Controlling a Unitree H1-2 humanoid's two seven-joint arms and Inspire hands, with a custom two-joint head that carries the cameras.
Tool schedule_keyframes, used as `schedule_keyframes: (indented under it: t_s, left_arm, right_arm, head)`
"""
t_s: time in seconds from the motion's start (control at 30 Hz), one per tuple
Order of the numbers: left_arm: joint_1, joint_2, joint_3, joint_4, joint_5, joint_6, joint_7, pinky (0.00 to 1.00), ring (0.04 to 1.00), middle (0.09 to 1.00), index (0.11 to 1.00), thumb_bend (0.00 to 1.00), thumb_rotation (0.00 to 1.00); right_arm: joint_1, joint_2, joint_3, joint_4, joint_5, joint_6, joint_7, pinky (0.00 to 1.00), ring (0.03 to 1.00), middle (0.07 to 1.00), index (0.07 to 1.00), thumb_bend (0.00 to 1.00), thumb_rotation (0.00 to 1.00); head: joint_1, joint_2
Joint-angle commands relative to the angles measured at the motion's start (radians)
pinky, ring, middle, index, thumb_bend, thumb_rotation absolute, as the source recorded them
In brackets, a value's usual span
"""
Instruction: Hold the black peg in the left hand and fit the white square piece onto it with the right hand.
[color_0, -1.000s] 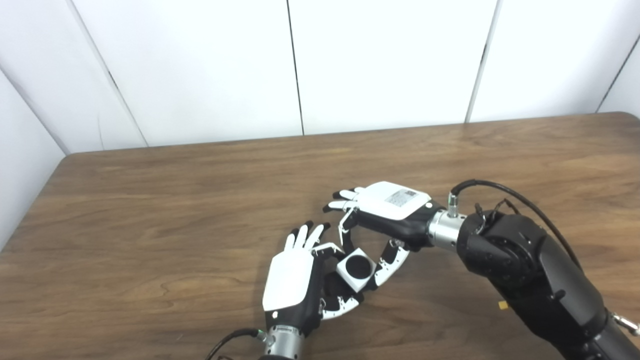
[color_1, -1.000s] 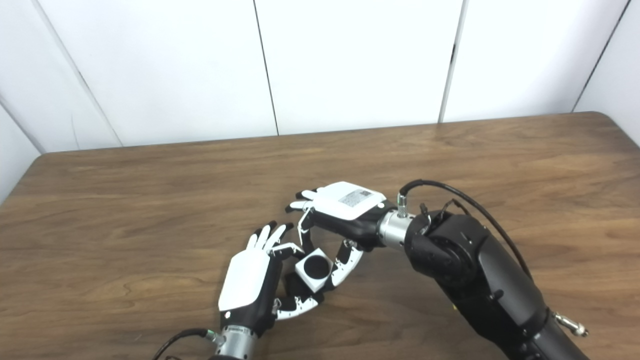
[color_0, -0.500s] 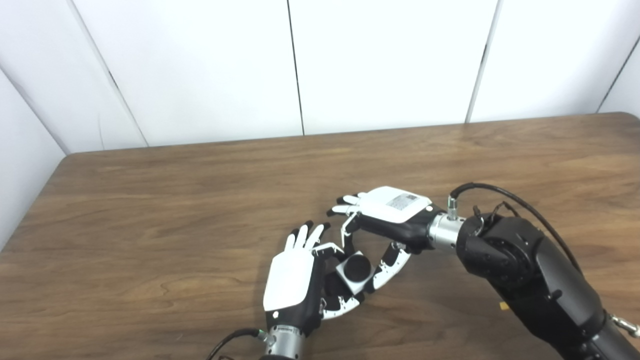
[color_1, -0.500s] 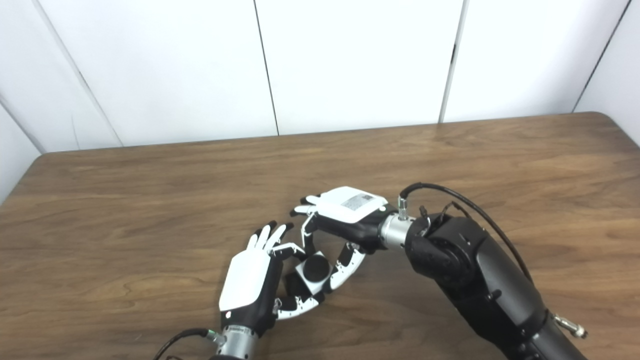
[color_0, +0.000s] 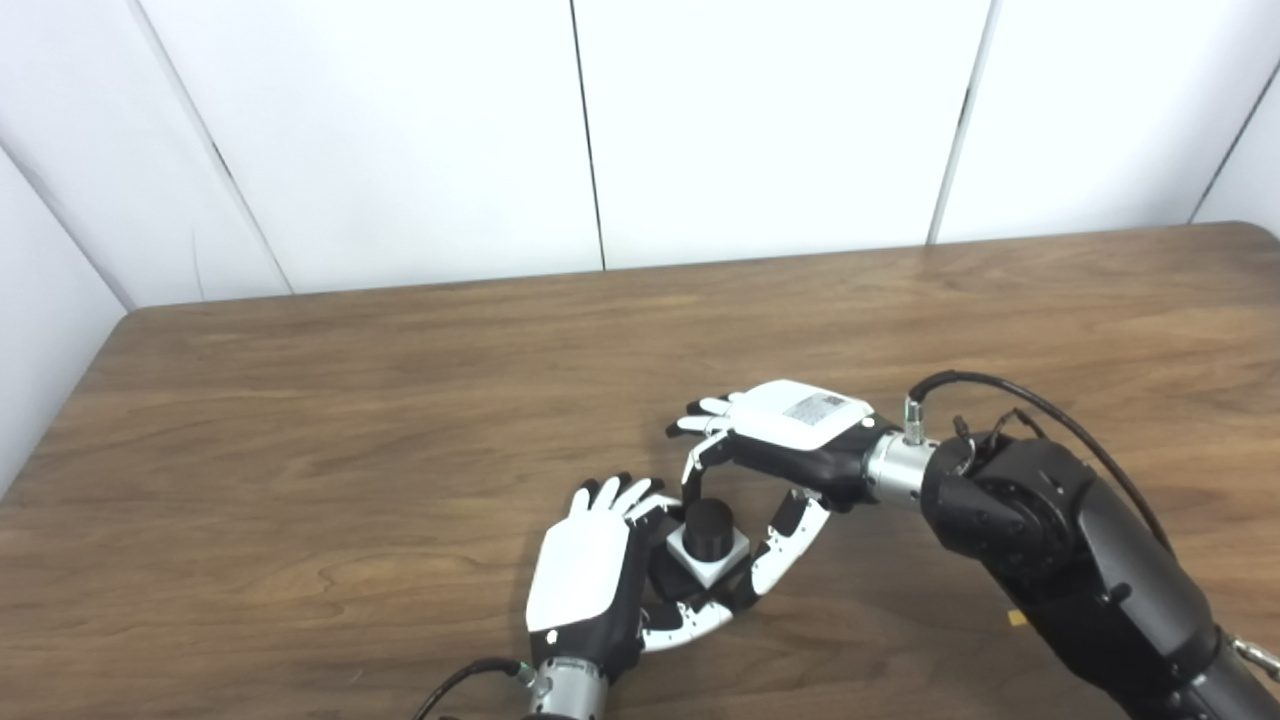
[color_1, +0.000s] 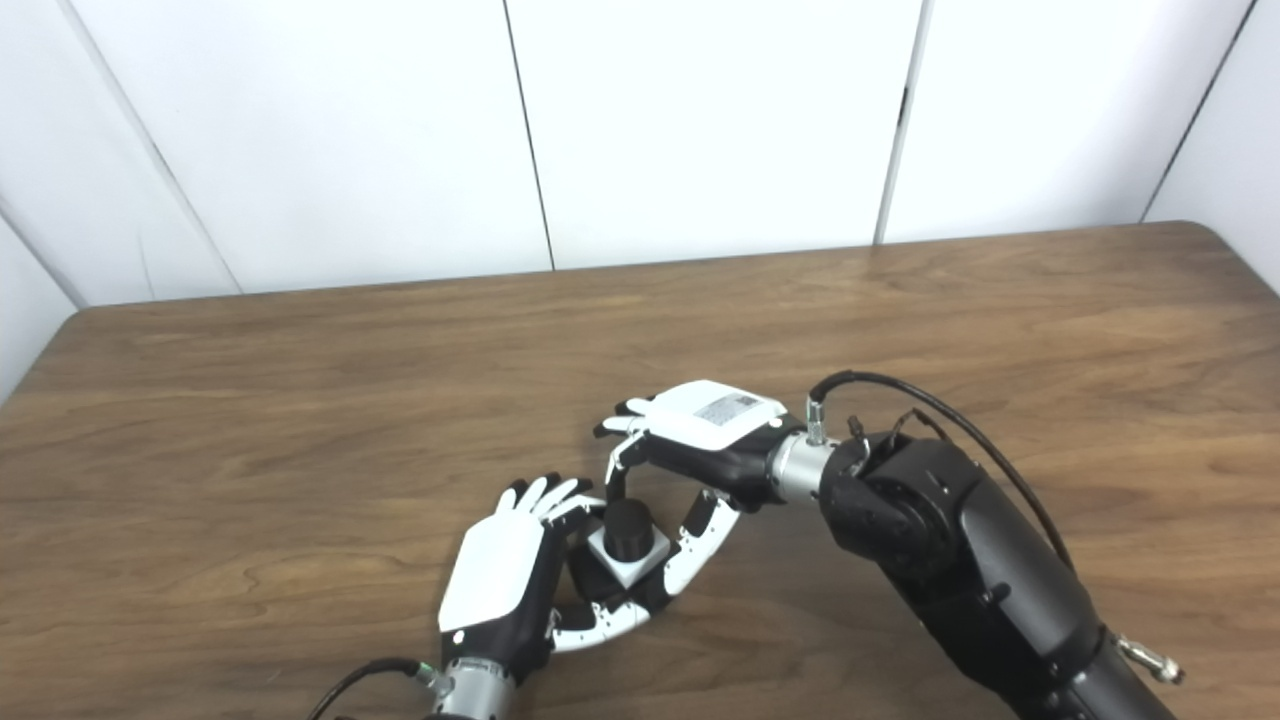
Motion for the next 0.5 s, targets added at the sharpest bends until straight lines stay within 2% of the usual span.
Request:
schedule_keyframes:
  t_s: [0.0, 0.17, 0.27, 0.47]
  left_arm:
    - [0.003, -0.001, -0.004, -0.021, 0.023, -0.001, 0.000, 1.00, 0.958, 0.895, 0.773, 0.83, 0.54]
    - [-0.003, 0.002, 0.007, -0.030, 0.018, -0.001, -0.017, 1.00, 0.961, 0.909, 0.850, 0.93, 0.55]
    - [-0.006, 0.005, 0.012, -0.037, 0.019, -0.002, -0.025, 1.00, 0.959, 0.912, 0.865, 0.96, 0.56]
    - [-0.006, 0.007, 0.025, -0.038, 0.005, -0.017, -0.013, 1.00, 0.962, 0.927, 0.904, 0.98, 0.57]
  right_arm:
    - [-0.027, -0.011, -0.016, -0.016, -0.005, 0.013, -0.002, 1.00, 1.000, 0.955, 0.677, 1.00, 0.45]
    - [-0.029, -0.010, -0.017, -0.013, -0.008, 0.020, -0.002, 1.00, 1.000, 0.954, 0.669, 1.00, 0.45]
    - [-0.031, -0.008, -0.019, -0.009, -0.002, 0.020, -0.004, 1.00, 1.000, 0.953, 0.663, 0.99, 0.44]
    - [-0.040, -0.004, -0.021, -0.006, -0.004, 0.032, -0.001, 1.00, 1.000, 0.955, 0.661, 0.99, 0.44]
  head:
    - [0.001, 0.002]
    - [0.001, -0.001]
    - [0.002, -0.003]
    - [0.001, -0.005]
